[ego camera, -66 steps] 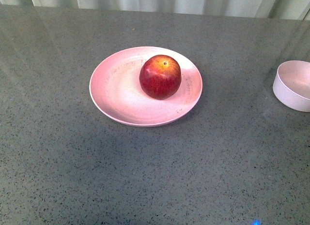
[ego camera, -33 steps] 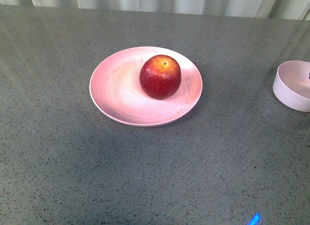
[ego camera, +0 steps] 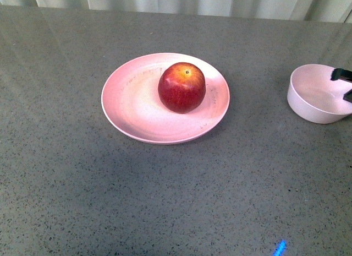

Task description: Move apple from plate to bowl

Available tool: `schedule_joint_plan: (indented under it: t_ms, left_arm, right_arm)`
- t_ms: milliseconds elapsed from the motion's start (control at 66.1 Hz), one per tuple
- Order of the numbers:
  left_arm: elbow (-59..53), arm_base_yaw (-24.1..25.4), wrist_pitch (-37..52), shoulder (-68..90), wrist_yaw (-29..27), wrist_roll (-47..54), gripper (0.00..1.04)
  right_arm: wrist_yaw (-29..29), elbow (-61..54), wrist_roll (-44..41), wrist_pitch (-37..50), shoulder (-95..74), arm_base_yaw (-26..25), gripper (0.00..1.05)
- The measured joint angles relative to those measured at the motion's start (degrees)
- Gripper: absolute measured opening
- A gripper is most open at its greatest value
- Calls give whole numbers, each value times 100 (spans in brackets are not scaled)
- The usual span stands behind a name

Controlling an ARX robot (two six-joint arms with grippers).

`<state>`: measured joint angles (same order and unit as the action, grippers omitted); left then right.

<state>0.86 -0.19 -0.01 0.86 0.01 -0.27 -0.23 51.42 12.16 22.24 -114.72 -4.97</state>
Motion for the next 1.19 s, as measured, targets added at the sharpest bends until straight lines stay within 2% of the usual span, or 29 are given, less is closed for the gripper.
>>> schedule_joint_plan:
  t_ms: [227,575,908,1195]
  left_arm:
    - [0,0,0,0,0,0,96]
    - [0,2,0,0,-2,0,96]
    - [0,0,0,0,-2,0,96]
    - [0,0,0,0,0,0,96]
  right_arm:
    - [50,129,111,-96,-50,494,2]
    - [105,175,289,-129,-146,756,3]
    - [-55,2,341,17,-11,715,52]
    - [-216,-560,280,468,1019,452,97]
